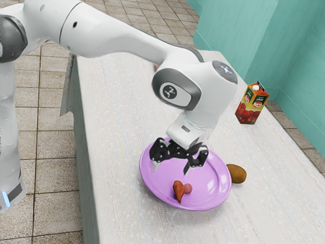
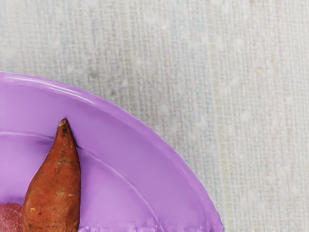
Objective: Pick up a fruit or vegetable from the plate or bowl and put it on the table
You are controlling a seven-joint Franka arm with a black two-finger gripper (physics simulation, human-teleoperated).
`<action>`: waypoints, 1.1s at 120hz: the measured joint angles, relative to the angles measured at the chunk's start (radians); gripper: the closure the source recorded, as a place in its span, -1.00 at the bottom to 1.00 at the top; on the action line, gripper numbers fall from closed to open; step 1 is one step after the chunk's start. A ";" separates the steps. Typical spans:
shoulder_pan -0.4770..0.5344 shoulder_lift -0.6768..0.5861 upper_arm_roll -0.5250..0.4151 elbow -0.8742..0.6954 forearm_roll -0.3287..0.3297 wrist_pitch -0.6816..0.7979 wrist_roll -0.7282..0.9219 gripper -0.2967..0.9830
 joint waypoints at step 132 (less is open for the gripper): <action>0.070 0.126 -0.006 -0.053 0.007 0.153 0.079 -0.52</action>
